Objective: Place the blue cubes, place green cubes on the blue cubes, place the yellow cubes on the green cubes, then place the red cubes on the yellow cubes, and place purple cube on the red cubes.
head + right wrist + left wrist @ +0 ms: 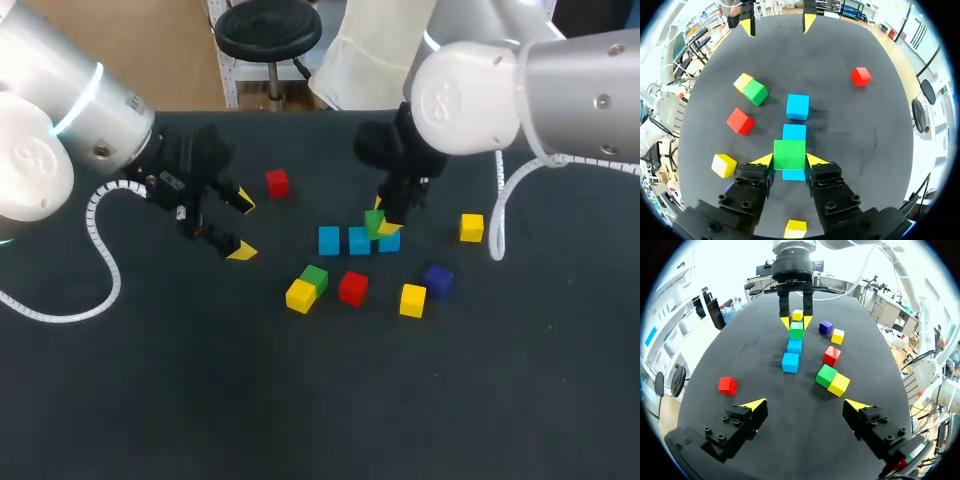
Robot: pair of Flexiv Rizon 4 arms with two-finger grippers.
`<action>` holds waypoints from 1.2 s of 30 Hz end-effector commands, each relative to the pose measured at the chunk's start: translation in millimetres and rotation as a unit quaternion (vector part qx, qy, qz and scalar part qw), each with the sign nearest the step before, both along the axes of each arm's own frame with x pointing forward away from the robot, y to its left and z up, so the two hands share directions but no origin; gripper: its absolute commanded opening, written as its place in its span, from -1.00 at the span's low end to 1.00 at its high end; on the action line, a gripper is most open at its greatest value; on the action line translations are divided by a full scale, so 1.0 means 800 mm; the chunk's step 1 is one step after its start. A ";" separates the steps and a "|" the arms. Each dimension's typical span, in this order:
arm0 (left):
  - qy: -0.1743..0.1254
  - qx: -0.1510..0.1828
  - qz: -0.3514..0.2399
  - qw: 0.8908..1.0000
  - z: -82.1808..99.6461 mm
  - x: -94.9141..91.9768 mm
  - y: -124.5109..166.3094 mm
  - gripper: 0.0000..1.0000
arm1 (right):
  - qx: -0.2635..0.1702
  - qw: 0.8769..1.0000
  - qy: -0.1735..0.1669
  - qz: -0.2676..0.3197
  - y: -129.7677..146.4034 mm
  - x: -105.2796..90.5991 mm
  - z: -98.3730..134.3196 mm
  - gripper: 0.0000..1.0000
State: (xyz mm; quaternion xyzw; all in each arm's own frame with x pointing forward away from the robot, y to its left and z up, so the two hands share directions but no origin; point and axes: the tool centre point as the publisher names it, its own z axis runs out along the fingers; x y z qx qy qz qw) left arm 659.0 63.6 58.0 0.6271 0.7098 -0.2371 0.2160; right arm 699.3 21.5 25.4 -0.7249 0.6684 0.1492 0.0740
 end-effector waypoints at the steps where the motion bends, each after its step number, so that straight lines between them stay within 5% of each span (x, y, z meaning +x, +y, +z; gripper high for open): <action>1: -0.001 -0.001 -0.001 1.000 -0.001 0.000 0.001 1.00 | 0.001 1.000 0.004 0.002 0.001 0.004 0.000 -1.00; 36: -0.001 -0.001 -0.001 1.000 -0.001 0.000 0.001 1.00 | 0.001 1.000 0.015 0.006 0.001 0.006 -0.004 -1.00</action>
